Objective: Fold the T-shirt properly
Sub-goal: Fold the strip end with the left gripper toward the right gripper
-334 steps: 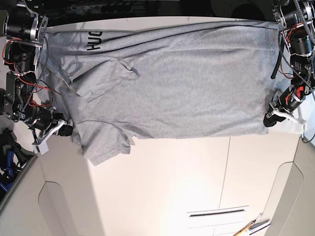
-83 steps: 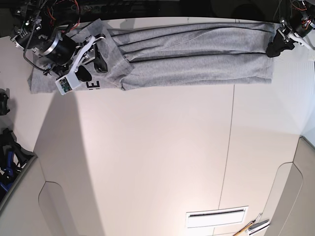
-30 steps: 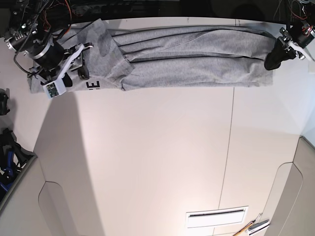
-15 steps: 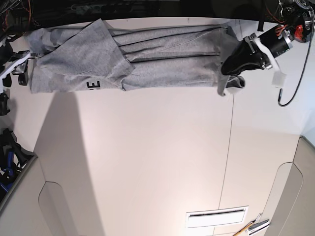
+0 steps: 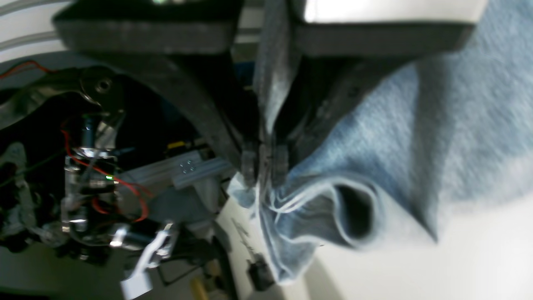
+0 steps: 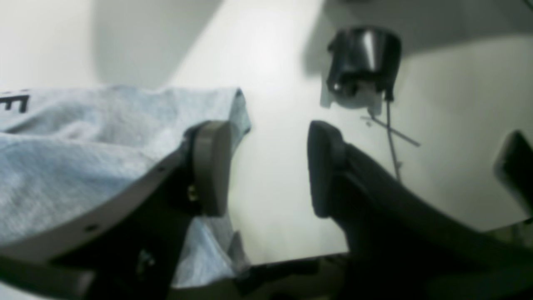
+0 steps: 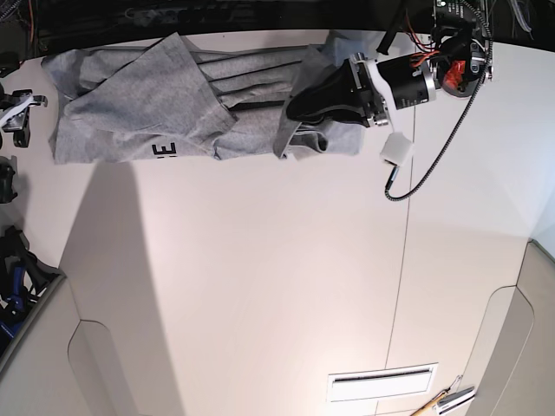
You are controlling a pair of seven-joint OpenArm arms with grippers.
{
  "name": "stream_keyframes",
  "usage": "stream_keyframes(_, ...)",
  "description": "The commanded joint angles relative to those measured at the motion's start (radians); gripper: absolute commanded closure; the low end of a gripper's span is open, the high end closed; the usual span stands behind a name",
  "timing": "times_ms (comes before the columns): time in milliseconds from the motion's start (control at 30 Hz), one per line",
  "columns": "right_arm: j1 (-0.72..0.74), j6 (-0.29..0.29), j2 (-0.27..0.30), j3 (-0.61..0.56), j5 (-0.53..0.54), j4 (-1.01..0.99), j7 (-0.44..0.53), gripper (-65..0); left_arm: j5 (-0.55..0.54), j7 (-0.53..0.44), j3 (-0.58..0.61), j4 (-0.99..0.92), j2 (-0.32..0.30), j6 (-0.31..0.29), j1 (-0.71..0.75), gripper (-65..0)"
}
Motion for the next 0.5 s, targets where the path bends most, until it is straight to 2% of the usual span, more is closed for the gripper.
stream_keyframes(0,0.002,-0.005,0.014,0.007,0.006,-0.006,0.023,-29.7,-0.03,-0.032,0.013,0.017,0.004,-0.009,-0.013,0.0)
stream_keyframes(300,0.002,-0.005,0.014,0.007,0.006,-0.127,0.041,-29.7,0.071,-0.068,0.076,0.017,0.09,-0.009,-0.069,0.0)
stream_keyframes(467,0.002,-0.005,0.014,0.007,0.006,-0.129,0.04,-29.7,0.15,-0.111,0.147,0.017,0.099,-0.009,-0.069,0.0)
